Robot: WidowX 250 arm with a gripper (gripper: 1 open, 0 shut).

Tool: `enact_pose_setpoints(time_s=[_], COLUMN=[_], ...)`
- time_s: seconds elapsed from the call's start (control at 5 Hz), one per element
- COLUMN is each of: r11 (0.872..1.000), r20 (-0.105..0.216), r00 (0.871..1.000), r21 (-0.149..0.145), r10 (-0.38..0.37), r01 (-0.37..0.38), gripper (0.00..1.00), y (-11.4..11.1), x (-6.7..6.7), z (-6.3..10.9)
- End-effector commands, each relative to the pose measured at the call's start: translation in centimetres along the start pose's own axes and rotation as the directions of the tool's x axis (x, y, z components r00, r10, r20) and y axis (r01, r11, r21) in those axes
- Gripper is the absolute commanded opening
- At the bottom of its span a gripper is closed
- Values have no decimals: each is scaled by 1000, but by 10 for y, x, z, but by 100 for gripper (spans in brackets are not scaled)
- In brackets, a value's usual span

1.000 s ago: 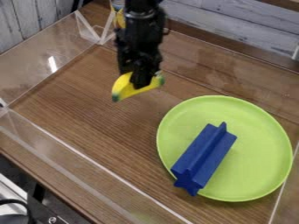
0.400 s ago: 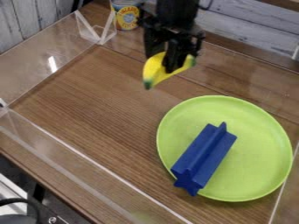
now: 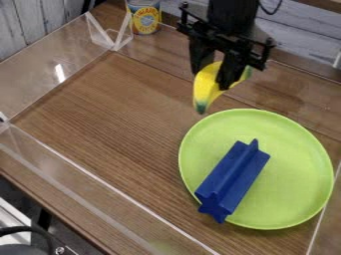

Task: Put the banana in the green plate

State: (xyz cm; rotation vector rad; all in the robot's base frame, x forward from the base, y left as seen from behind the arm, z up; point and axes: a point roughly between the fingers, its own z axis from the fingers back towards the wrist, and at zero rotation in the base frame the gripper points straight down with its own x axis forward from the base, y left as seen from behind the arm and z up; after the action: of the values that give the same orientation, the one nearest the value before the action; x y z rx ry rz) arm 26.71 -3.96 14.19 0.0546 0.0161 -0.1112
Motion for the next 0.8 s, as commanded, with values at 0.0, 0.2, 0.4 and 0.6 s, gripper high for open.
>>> enact_pose_setpoints(time_s=[0.0,0.2,0.4,0.6], r11=[999,999,998,997], r20=[52,57,63,67], r00=[998,997,996,995], r21=[8,9,9,7], r10=[35,52,65,77], r01=[-35,-53,-65,-78], gripper=[0,0,0,0], y=[-5,-9,-12,-15], x=[-4,-7,-10,-13], z=[17,19,19,18])
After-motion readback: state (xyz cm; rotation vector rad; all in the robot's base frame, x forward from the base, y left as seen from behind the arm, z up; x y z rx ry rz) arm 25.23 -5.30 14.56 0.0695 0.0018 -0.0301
